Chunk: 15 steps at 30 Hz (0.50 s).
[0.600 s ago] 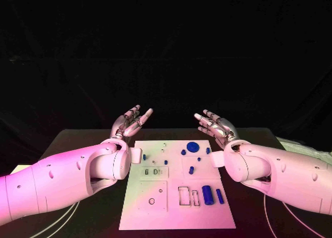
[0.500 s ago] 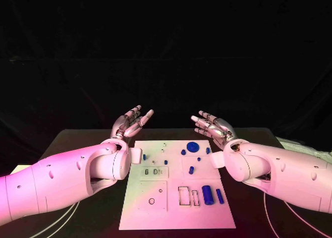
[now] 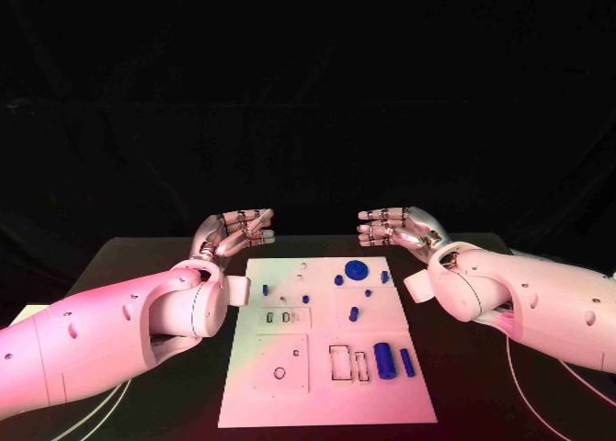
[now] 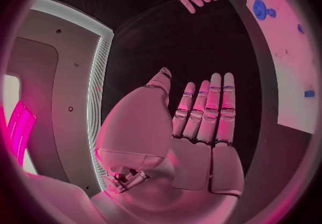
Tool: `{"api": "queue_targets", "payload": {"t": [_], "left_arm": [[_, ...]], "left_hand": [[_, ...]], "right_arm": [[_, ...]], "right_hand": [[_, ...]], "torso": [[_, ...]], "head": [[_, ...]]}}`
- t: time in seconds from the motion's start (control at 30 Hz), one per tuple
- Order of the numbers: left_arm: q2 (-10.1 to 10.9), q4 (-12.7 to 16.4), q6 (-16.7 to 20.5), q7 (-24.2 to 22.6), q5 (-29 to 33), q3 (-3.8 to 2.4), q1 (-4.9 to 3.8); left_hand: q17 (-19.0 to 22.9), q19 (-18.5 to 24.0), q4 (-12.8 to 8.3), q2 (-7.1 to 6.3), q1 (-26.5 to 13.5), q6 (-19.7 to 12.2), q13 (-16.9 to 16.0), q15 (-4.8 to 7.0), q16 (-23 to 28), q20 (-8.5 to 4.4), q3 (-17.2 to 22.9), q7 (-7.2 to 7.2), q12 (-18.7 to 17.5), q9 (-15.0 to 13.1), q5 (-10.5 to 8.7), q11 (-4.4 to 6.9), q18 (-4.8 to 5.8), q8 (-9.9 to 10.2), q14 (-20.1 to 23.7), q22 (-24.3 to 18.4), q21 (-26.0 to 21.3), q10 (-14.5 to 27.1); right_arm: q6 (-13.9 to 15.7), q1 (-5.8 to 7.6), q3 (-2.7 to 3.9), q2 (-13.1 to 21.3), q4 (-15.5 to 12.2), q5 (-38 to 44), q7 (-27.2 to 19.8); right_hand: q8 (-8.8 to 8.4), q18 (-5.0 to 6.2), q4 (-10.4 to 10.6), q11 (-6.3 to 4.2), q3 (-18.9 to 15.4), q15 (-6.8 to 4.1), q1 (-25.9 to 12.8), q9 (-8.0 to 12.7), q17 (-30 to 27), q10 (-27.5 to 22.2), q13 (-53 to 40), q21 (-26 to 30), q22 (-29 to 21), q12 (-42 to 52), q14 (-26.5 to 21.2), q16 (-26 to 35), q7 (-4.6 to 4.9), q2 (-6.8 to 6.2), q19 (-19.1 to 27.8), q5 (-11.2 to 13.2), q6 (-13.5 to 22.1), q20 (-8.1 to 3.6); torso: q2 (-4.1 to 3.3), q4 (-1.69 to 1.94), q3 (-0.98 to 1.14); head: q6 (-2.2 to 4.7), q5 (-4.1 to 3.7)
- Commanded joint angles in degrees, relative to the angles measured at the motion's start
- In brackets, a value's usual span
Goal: Assemble the parts on the task board
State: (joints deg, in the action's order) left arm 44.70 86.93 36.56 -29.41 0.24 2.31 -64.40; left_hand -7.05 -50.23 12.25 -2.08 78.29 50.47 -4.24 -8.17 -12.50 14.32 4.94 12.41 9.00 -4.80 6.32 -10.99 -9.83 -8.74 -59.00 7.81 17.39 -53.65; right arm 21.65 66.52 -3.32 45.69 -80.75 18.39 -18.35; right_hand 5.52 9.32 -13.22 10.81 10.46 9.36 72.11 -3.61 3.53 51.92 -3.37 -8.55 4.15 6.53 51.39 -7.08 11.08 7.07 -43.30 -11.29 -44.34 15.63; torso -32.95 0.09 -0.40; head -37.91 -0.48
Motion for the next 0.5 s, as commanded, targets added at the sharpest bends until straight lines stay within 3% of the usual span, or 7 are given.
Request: {"api": "queue_targets", "payload": {"t": [0.03, 0.13, 0.23, 0.3, 0.33, 0.5], "left_arm": [[0.75, 1.64, -3.1, -1.47, -1.68, -0.05, -0.13], [1.75, 3.15, -3.87, -1.06, -2.49, -0.06, -0.2], [3.12, 5.35, -4.57, -0.68, -3.23, -0.15, -0.29], [3.66, 6.35, -4.91, -0.52, -3.26, -0.24, -0.31], [4.11, 7.26, -5.23, -0.35, -3.27, -0.33, -0.33], [5.37, 10.44, -6.43, 0.55, -3.29, -0.62, -0.36]], "left_hand": [[-0.96, -3.71, -1.08, 0.1, 1.09, 2.03, -0.02, 1.34, -0.92, -1.15, -0.13, 0.73, 0.24, 0.18, -0.29, 0.98, -0.8, -0.15, -3.83, 0.18, 1.21, -2.85], [-1.8, -5.59, -1.97, 0.15, 1.7, 2.58, 0.06, 1.83, -1.0, -1.73, -0.35, 0.64, -0.19, 0.58, -0.28, 1.32, -0.78, 0.34, -5.8, 0.05, 1.54, -4.24], [-2.89, -7.78, -2.85, 0.43, 2.31, 3.85, 0.0, 2.56, -1.13, -2.44, -0.43, 0.05, -0.32, 0.75, -0.27, 1.97, -0.8, 0.4, -7.82, 0.06, 2.14, -6.2], [-3.48, -8.64, -3.06, 0.6, 2.38, 4.53, -0.08, 2.87, -1.22, -2.81, -0.49, -0.2, -0.34, 0.78, -0.25, 2.3, -0.78, 0.36, -8.65, 0.09, 2.42, -7.22], [-3.83, -9.05, -3.17, 0.65, 2.41, 4.96, -0.16, 3.07, -1.34, -2.98, -0.52, -0.33, -0.29, 0.77, -0.26, 2.49, -0.76, 0.3, -9.14, 0.11, 2.56, -7.87], [-4.8, -9.85, -3.42, 0.77, 2.47, 5.63, -0.26, 3.42, -1.63, -3.35, -0.6, -0.57, -0.48, 0.83, -0.25, 2.79, -0.73, 0.39, -10.0, 0.13, 2.83, -9.04]], "right_arm": [[2.89, 0.29, 0.08, 0.14, -0.3, 12.08, -0.47], [2.93, 0.78, 0.23, 0.6, -0.3, 17.74, 0.86], [2.65, 1.59, 0.46, 0.96, -0.32, 27.44, 3.12], [2.11, 1.93, 0.61, 1.03, -0.23, 32.52, 4.21], [1.55, 2.22, 0.72, 1.1, -0.17, 36.66, 5.31], [-1.41, 2.99, 1.17, 1.18, 0.02, 52.31, 11.3]], "right_hand": [[0.37, 1.49, -2.95, -2.64, 4.63, -3.24, -0.01, -0.27, 0.86, 12.06, -0.23, -3.26, 0.48, -0.45, 13.83, -1.59, 0.27, -1.66, -10.71, -1.22, -11.44, -2.73], [0.32, 1.4, -3.08, -3.31, 5.69, -4.14, -0.29, -0.38, 1.25, 14.11, -0.32, -4.09, 0.61, -0.7, 16.45, -1.83, -0.21, -2.29, -12.89, -1.11, -12.97, -3.68], [-0.21, 1.31, -3.1, -3.8, 6.95, -5.04, -0.16, -0.35, 1.82, 15.83, -0.31, -5.11, 0.78, -1.58, 19.21, -1.76, -0.54, -3.18, -15.34, -0.63, -14.21, -4.83], [-0.35, 1.34, -3.11, -3.97, 7.12, -5.4, 0.1, -0.36, 2.13, 16.31, -0.35, -5.64, 0.96, -1.74, 20.38, -2.04, -0.62, -3.4, -16.31, 0.39, -14.5, -5.23], [-0.49, 1.36, -3.09, -4.21, 7.12, -5.9, 0.42, -0.38, 2.58, 16.88, -0.4, -6.47, 1.28, -1.89, 21.97, -2.51, -0.8, -3.7, -17.71, 1.47, -14.84, -5.82], [-0.93, 1.27, -3.0, -4.79, 6.67, -7.13, 2.08, -0.39, 3.81, 17.75, -0.36, -10.07, 2.93, -2.62, 25.01, -3.21, -1.46, -4.89, -22.48, 2.26, -15.75, -7.95]], "torso": [[-1.36, 0.47, -0.12], [-2.24, 0.78, -0.21], [-3.29, 1.1, -0.31], [-3.85, 1.28, -0.38], [-4.4, 1.54, -0.49], [-5.87, 2.27, -0.84]], "head": [[0.46, -0.52], [1.01, -0.97], [1.08, -1.72], [1.44, -2.34], [1.7, -2.91], [1.6, -3.96]]}}
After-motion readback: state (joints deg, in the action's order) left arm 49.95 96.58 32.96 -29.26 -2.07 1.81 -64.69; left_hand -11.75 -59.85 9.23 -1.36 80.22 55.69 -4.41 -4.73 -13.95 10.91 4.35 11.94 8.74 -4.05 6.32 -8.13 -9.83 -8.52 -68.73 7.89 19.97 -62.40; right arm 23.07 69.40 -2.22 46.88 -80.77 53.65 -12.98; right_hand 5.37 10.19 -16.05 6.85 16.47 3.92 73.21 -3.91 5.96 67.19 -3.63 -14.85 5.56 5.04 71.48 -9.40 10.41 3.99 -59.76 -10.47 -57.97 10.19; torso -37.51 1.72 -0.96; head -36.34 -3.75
